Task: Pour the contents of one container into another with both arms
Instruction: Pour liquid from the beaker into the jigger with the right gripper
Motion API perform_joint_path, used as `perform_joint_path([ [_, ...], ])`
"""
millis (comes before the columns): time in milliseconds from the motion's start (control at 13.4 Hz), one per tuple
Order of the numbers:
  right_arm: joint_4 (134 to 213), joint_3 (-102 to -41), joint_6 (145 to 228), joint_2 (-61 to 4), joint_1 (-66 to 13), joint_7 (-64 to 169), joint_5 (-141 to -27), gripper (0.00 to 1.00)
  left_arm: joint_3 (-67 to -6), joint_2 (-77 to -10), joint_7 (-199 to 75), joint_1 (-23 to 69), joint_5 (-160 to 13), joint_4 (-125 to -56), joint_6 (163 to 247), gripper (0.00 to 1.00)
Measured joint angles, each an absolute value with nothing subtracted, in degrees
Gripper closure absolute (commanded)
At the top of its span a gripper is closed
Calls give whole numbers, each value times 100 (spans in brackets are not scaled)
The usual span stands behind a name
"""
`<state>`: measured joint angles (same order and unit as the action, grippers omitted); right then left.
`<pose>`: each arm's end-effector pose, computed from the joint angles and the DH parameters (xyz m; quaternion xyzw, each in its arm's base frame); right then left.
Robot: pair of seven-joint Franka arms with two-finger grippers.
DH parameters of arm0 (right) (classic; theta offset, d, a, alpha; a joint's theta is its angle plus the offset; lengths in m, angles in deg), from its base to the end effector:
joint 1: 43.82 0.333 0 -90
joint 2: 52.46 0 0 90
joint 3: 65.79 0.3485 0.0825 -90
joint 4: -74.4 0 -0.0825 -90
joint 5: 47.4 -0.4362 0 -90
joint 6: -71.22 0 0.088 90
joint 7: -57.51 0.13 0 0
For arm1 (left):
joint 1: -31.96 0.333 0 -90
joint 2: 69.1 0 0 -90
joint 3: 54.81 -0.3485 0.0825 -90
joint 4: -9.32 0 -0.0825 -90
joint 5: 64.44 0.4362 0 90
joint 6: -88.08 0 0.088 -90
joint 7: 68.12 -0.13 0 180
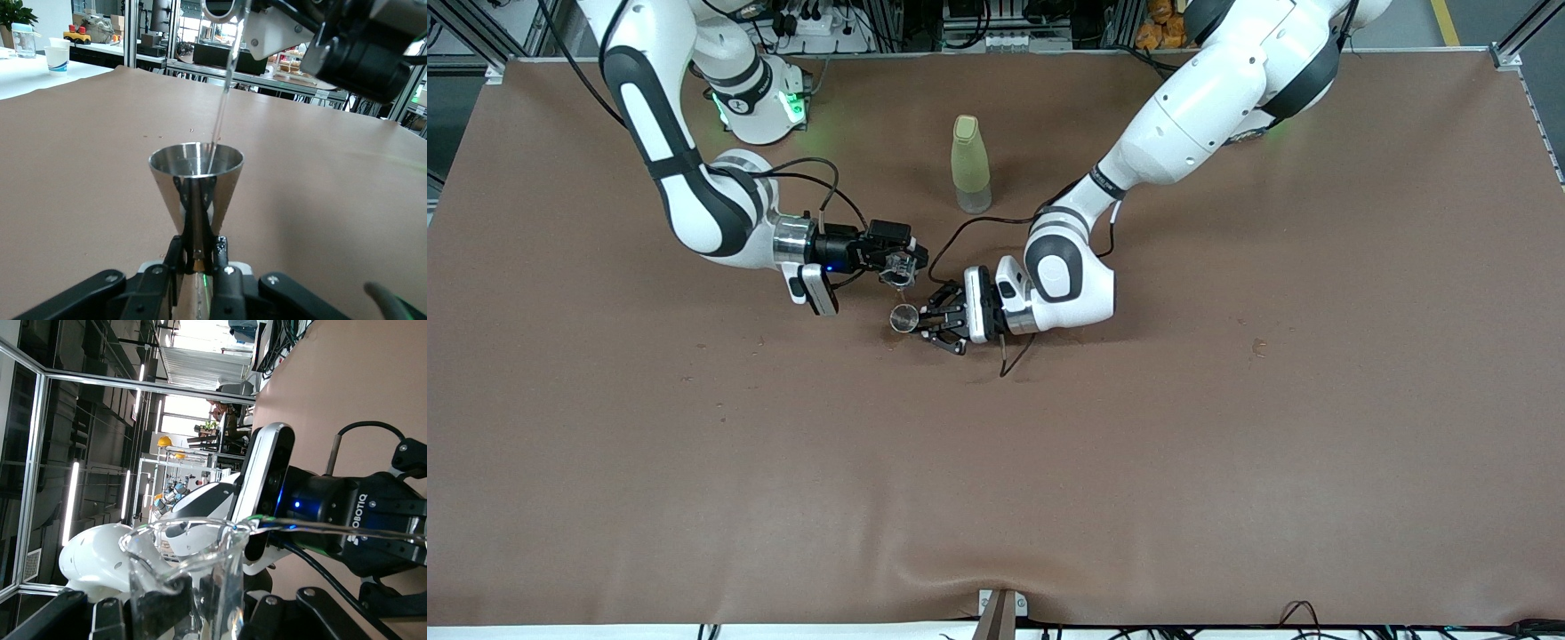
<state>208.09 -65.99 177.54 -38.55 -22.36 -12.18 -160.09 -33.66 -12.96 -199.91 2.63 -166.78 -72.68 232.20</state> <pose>0.4928 0.2907 0.2458 -0.7207 -0.0190 -0.0947 0.6864 0.5508 -0.5870 0.1109 0.6288 -0.5068 0.3826 0.4488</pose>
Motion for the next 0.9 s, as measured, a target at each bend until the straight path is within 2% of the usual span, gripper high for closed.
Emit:
perform_joint_path([
  [898,20889,-6598,17761,-3855,-2236,-865,-16046,100,-3348,-1296,-19991,263,-16685,-7363,23220,100],
])
